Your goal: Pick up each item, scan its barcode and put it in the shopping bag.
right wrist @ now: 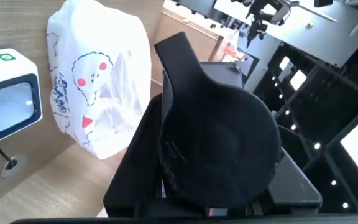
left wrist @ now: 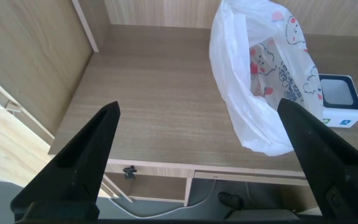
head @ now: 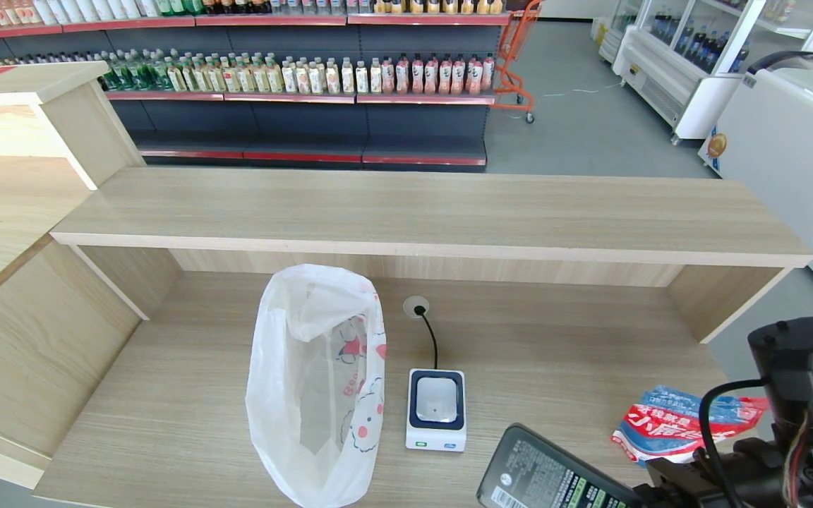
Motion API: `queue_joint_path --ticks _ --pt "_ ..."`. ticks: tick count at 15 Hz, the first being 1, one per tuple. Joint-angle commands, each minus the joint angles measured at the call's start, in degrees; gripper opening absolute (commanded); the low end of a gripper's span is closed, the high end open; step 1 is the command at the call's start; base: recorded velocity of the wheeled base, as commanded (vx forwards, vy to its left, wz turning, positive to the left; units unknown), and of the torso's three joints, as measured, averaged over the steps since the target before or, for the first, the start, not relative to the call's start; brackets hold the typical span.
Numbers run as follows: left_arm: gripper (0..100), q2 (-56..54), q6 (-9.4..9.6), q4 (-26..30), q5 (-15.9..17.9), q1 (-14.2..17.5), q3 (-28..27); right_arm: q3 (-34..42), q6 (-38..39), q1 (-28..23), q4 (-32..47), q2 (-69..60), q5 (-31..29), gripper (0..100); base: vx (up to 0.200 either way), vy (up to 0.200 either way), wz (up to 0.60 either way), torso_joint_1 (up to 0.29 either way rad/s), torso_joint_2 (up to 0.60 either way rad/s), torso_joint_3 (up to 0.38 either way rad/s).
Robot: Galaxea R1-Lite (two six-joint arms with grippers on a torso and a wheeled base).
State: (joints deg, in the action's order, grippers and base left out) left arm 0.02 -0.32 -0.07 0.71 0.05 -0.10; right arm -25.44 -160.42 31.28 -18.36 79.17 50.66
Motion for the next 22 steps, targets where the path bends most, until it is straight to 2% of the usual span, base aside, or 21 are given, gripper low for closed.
queue_joint_path --ticks 1,8,10,11,12,13,14,15,16,18,19,20,21,22 --pt "100 -0.02 -0.03 -0.01 0.00 0.04 0.01 -0.05 -3.94 0.01 -0.19 0.90 0.75 0 0.000 0.000 0.00 0.000 0.00 0.000" --pt "100 -0.02 -0.03 -0.01 0.00 0.04 0.01 0.39 -3.94 -0.17 -0.19 1.08 1.89 0 0.000 0.000 0.00 0.000 0.00 0.000" --pt "100 -0.02 -0.03 -0.01 0.00 0.04 0.01 -0.31 -1.04 -0.17 -0.63 0.29 1.98 0 0.000 0.000 0.00 0.000 0.00 0.000" --pt "100 -0.02 -0.03 -0.01 0.00 0.04 0.01 -2.33 9.16 -0.34 -3.53 -1.65 1.81 0 0.000 0.000 0.00 0.000 0.00 0.000" --pt "100 -0.02 -0.03 -0.01 0.00 0.04 0.01 -3.65 23.66 -2.80 -10.38 -4.81 -0.57 0 0.000 0.000 0.00 0.000 0.00 0.000" --pt "100 -0.02 -0.03 -0.01 0.00 0.04 0.01 -3.39 36.58 -6.85 -13.90 -8.77 -6.28 0 0.000 0.000 0.00 0.000 0.00 0.000" --pt "100 -0.02 -0.03 -0.01 0.00 0.04 0.01 -1.98 49.32 -9.48 -13.81 -13.60 -15.16 0 0.000 0.000 0.00 0.000 0.00 0.000" --pt "100 -0.02 -0.03 -0.01 0.00 0.04 0.01 -1.19 58.81 -9.92 -13.81 -16.06 -22.19 0 0.000 0.000 0.00 0.000 0.00 0.000" --pt "100 -0.02 -0.03 -0.01 0.00 0.04 0.01 -0.93 66.37 -10.63 -13.72 -16.59 -24.56 0 0.000 0.000 0.00 0.000 0.00 0.000" --pt "100 -0.02 -0.03 -0.01 0.00 0.04 0.01 0.48 78.24 -14.14 -12.58 -17.20 -16.74 0 0.000 0.000 0.30 0.001 0.01 0.004" --pt "100 -0.02 -0.03 -0.01 0.00 0.04 0.01 0.74 80.87 -18.19 -11.44 -17.82 -13.13 0 0.000 0.000 0.00 0.000 0.00 0.000" --pt "100 -0.02 -0.03 -0.01 0.00 0.04 0.01 0.83 87.20 -22.84 -9.68 -18.61 -10.59 0 0.000 0.000 0.00 0.000 0.00 0.000" --pt "100 -0.02 -0.03 -0.01 0.00 0.04 0.01 0.74 91.33 -24.25 -9.41 -19.22 -10.32 0 0.000 0.000 0.00 0.000 0.00 0.000" --pt "100 -0.02 -0.03 -0.01 0.00 0.04 0.01 -0.22 103.55 -25.04 -9.94 -22.21 -13.66 0 0.000 0.000 0.00 0.000 0.00 0.000"
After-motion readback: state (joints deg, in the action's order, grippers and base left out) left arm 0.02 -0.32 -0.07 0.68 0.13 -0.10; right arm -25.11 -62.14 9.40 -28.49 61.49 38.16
